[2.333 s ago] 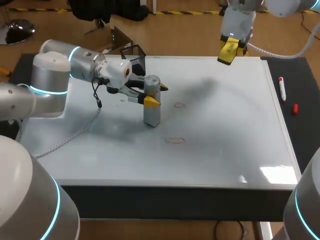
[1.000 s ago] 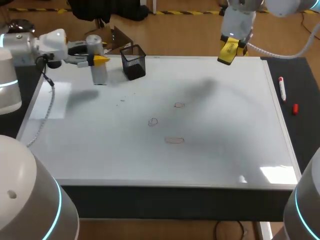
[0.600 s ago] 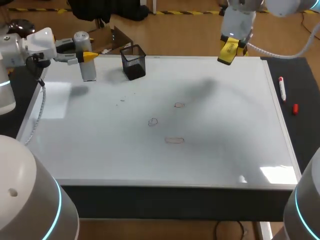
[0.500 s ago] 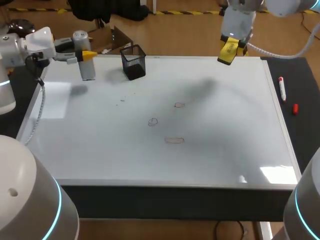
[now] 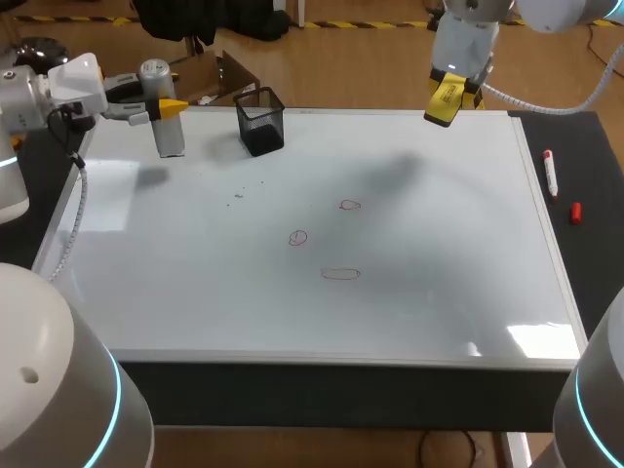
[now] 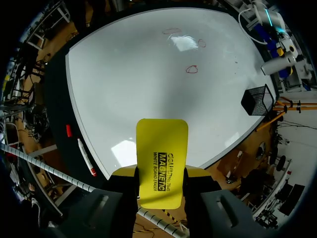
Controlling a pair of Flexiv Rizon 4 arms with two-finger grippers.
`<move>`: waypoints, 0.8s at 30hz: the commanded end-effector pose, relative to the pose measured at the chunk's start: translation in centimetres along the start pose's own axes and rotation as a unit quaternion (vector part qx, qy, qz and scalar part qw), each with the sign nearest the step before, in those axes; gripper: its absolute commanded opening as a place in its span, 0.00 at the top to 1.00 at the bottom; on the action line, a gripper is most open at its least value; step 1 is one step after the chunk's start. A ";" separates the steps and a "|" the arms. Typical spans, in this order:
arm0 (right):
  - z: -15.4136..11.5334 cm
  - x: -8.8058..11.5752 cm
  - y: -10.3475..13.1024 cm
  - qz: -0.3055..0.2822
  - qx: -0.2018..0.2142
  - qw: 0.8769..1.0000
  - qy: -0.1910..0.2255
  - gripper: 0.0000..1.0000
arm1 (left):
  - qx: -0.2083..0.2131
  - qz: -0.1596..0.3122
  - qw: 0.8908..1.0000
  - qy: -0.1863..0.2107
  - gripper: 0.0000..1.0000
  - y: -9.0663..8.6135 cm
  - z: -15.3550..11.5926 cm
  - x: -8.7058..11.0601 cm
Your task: Pick up the inspection probe, press it on each red-marked spot on the whiteboard one by one, put down the probe, pick up the eraser, and wipe off all the red marks.
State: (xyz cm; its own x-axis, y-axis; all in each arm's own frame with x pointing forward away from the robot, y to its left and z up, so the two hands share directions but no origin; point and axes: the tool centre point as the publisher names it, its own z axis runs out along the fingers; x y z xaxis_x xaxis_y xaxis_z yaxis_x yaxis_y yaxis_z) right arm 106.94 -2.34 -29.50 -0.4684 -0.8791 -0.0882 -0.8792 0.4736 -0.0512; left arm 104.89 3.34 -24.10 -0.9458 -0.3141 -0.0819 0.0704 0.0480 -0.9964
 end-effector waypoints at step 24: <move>0.2 -10.2 19.9 -0.175 -0.009 0.985 -0.010 1.00 | 0.000 0.001 1.000 -0.002 1.00 -0.1 0.0 0.1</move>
State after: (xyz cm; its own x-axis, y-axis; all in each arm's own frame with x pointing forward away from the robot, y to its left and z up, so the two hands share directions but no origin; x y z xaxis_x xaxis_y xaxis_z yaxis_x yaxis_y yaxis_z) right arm 94.83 14.34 -29.58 -0.1316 -0.9849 -0.1127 -0.9899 0.1366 -0.0380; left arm 104.88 3.33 -24.08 -0.9458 -0.3142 -0.0819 0.0701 0.0485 -0.9964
